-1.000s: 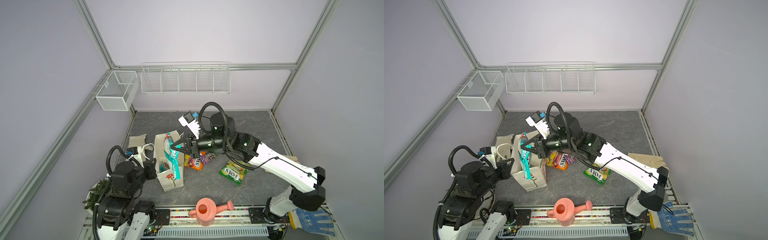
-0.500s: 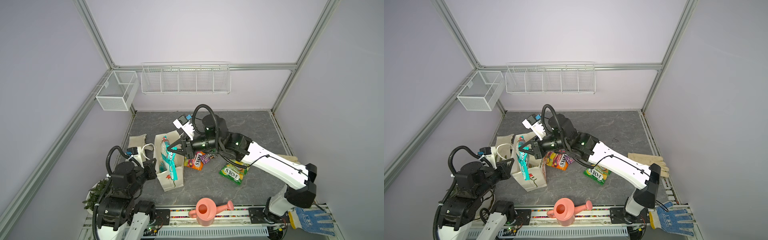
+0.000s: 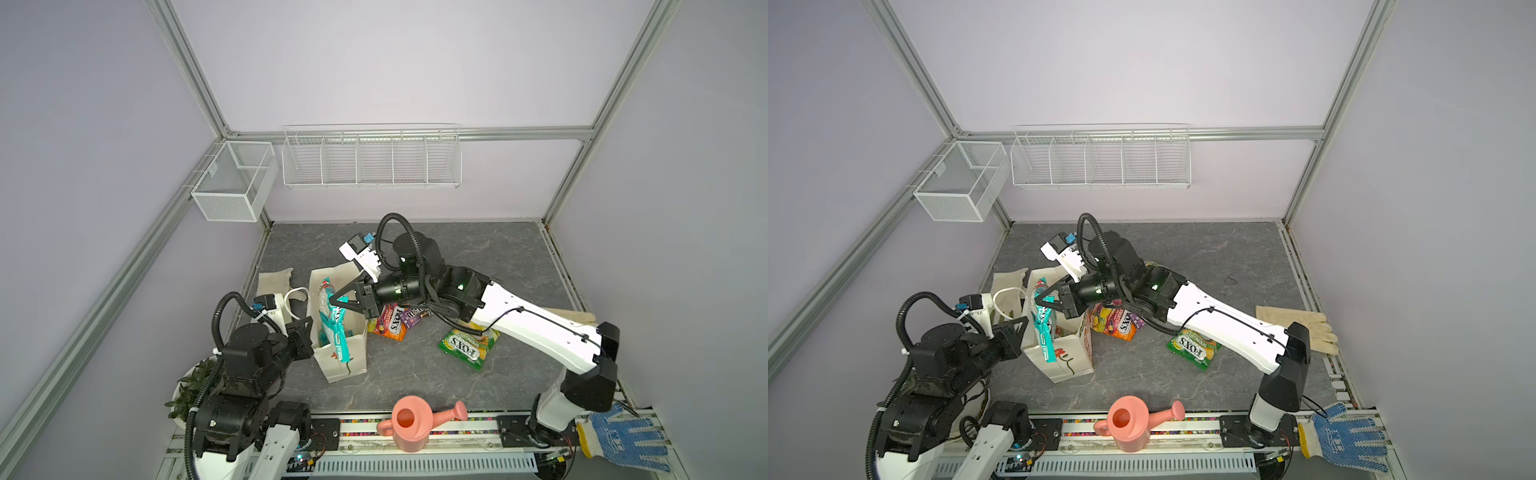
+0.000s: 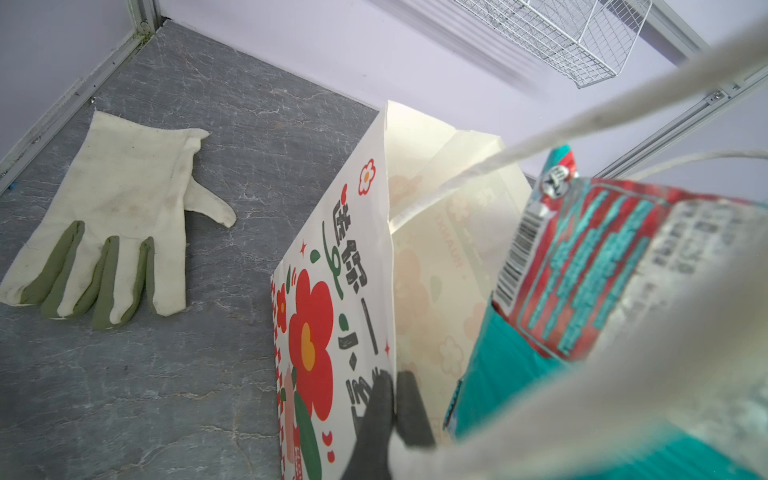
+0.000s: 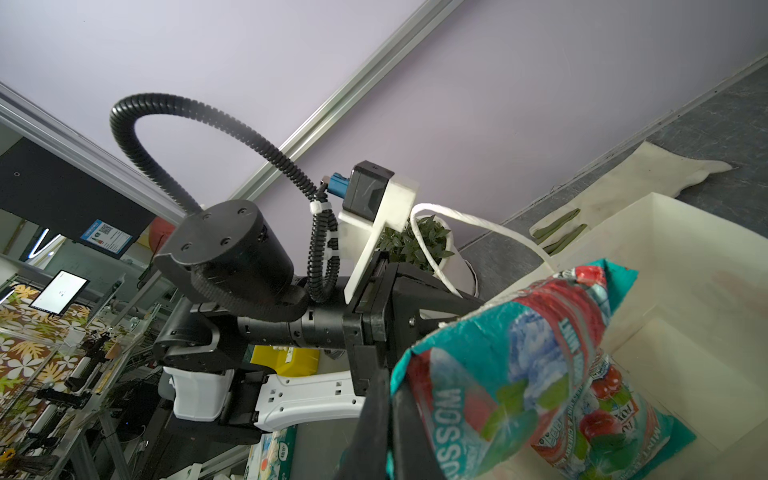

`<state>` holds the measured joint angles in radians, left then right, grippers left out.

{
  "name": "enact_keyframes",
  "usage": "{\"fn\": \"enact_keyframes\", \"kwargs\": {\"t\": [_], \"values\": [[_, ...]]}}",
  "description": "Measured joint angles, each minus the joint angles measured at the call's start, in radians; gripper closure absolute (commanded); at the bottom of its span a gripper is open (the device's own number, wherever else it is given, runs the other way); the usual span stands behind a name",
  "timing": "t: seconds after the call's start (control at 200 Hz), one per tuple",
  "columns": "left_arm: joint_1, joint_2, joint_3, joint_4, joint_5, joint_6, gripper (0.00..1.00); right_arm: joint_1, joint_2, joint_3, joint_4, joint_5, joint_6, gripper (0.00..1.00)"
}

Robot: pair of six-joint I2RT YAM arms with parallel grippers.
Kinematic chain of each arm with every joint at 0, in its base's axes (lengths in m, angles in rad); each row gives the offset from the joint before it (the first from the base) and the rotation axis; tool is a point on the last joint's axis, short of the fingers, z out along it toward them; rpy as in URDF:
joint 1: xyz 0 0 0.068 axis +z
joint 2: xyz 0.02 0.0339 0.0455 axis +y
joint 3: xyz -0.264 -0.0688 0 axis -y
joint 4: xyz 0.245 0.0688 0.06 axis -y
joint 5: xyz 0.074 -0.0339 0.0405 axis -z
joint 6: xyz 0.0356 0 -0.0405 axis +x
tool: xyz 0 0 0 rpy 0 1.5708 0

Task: Place the snacks into the paper bag
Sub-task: 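Lower the teal bag into the paper bag's opening with the right gripper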

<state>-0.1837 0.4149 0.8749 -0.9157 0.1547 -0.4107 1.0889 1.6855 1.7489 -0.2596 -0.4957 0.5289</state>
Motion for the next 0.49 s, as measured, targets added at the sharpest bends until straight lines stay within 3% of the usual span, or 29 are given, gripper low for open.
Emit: {"fn": "enact_keyframes", "kwargs": {"t": [0.495], "values": [[-0.001,-0.003,-0.003,0.001,0.000,0.000,1.00,-0.003,0.039,0.000,0.009,0.000,0.024,0.93]]}}
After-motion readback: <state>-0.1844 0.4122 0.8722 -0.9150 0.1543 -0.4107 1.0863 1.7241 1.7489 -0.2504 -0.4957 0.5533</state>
